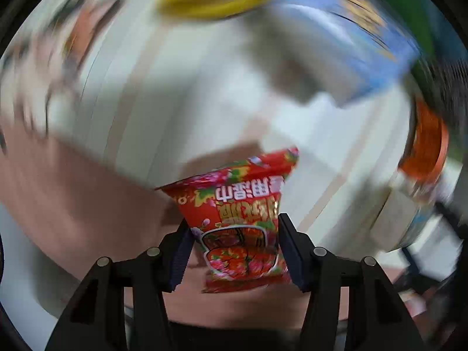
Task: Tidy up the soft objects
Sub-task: 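Grasp the red snack bag with the left tool while the right tool grasps the milk carton, then place the red bag and milk carton into the box, open both tools, then grasp the blue wipes pack with the left tool while the right tool grasps the orange bag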
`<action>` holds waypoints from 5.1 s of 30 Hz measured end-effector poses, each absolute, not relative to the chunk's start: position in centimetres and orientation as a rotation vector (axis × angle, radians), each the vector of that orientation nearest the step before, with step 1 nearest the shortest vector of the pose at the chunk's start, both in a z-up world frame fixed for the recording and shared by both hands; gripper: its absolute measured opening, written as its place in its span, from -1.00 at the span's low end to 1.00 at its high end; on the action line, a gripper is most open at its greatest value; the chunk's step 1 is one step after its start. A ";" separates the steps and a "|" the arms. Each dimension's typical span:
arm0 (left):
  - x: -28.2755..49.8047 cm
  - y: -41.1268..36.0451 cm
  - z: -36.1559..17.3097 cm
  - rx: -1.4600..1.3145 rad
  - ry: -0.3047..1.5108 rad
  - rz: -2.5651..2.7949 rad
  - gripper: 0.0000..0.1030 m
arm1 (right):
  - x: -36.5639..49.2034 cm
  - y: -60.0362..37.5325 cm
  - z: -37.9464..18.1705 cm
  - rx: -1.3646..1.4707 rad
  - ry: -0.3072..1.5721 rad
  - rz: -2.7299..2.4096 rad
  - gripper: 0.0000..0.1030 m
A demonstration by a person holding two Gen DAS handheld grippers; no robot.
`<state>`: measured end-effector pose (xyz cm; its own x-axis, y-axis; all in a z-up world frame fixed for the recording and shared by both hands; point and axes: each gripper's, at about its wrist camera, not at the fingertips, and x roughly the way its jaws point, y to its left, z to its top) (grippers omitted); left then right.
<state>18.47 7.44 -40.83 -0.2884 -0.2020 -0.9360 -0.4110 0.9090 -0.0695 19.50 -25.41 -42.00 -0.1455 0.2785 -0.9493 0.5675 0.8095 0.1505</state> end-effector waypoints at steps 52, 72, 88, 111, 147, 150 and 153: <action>30.0 -0.2 -19.0 -0.104 1.431 -0.203 -0.21 | 26.9 -19.2 -21.2 0.074 1.462 0.209 0.27; 49.8 0.3 -33.7 -0.108 1.738 -0.064 -0.20 | 40.1 -21.9 -37.8 0.038 1.752 -0.003 0.27; 51.9 0.5 -34.0 -0.139 1.764 -0.067 0.37 | 40.3 -20.6 -39.3 0.014 1.815 -0.011 0.40; 38.0 1.6 -19.0 -0.052 1.311 0.015 0.95 | 36.1 -19.1 -28.2 -0.019 1.464 0.045 1.00; 27.8 5.5 -38.6 0.135 1.617 -0.065 0.81 | 24.8 -15.5 -41.1 -0.103 1.656 0.055 0.09; 27.3 5.2 -38.4 0.106 1.623 -0.094 0.70 | 23.5 -15.6 -41.3 -0.075 1.703 0.078 -0.06; 25.9 5.4 -38.6 0.041 1.667 -0.108 0.61 | 21.4 -15.7 -41.4 -0.055 1.758 0.102 -0.09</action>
<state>25.89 5.36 -38.60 -0.0997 -0.0379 -0.9943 0.0911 0.9947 -0.0470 21.44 -15.75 -41.40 -0.1882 0.0199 -0.9819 -0.0937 0.9949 0.0381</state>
